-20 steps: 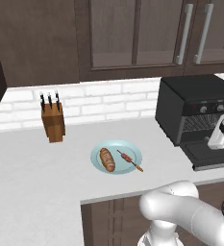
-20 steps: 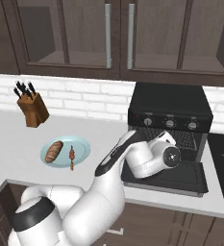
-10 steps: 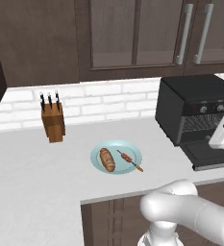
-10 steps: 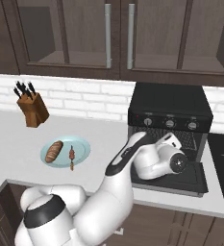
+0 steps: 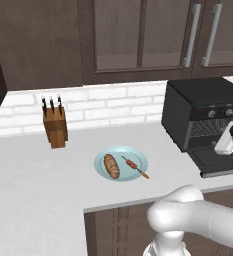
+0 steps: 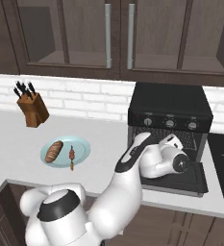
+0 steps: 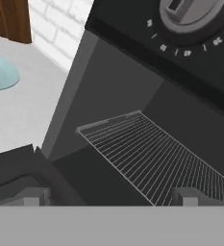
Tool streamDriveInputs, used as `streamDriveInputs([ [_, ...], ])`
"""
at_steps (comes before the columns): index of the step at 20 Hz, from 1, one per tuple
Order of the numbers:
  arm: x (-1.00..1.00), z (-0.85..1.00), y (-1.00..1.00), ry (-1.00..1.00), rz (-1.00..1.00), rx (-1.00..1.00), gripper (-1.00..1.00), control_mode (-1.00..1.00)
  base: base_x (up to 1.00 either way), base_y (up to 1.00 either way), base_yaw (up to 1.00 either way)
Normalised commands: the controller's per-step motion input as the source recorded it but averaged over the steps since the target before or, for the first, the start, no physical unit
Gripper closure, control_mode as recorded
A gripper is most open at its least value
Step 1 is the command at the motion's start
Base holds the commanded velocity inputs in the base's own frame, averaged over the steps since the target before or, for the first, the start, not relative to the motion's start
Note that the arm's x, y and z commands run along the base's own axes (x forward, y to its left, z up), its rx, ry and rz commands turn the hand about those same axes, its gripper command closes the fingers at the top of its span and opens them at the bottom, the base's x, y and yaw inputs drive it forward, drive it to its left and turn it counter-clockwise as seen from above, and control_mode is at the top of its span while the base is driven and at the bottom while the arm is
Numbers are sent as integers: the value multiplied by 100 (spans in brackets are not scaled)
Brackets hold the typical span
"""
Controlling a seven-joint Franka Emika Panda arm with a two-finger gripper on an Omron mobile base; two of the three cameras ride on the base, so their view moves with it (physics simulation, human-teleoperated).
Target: Pick up the kebab skewer and baguette bread, and place them inside the toaster oven. Close the toaster oven door and start by setting the timer.
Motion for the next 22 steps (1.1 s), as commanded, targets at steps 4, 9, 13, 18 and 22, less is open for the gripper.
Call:
streamDriveInputs([
  [4,44,-18,-6,0,0,1,-100,-100,0,0,0],
  [9,28,-23,0,0,0,0,-100,-100,0,0,0],
  [13,19,-25,-1,0,0,0,-100,-100,0,0,0],
  [18,25,-13,-8,0,0,0,-100,-100,0,0,0],
  [22,30,-12,-10,0,0,0,-100,-100,0,0,0],
])
